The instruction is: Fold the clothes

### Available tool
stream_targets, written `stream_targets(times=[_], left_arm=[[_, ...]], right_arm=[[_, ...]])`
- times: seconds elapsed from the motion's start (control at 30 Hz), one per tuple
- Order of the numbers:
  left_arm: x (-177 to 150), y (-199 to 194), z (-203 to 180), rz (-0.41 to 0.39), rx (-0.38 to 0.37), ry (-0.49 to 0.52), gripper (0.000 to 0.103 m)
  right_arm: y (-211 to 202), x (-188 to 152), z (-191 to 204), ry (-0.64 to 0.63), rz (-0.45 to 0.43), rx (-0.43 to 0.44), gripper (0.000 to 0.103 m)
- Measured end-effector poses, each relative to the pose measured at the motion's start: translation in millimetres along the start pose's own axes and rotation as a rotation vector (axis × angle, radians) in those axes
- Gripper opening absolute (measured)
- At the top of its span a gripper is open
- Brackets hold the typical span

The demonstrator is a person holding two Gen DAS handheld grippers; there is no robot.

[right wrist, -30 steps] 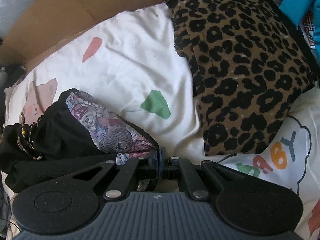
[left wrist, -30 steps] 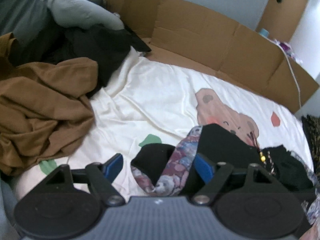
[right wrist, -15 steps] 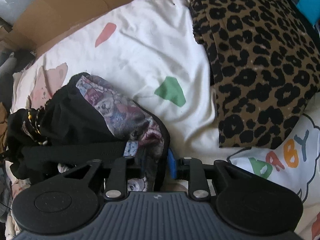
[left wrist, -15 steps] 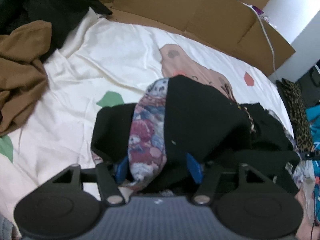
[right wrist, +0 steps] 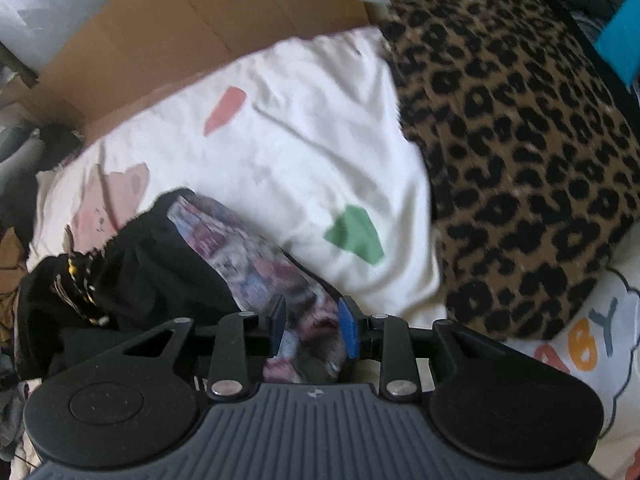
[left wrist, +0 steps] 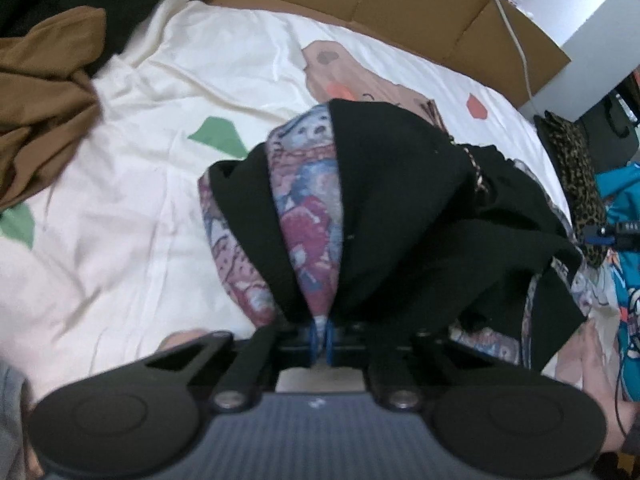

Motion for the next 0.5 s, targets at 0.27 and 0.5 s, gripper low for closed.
stream_targets(times=[0.27,0.5], left_arm=[[-15,-17,23,0.012,0.039,-0.062,0.003],[-5,-62,28,-0.039,0.047,-0.068,0.003]], right_arm=[[11,10,28,-0.04,-0.011,0.036,0.036],[17,10,44,-0.055,-0.016,0.058,0.036]])
Point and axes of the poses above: each gripper's, at about its wrist camera, not at the fingertips, and y roughly the way its jaws point, z to its left, x to its top, the point moved 9 cm from there along y, roughly the way its jaws point, and after that the axes turned 9 degrees about y, right-handed, at the moved point
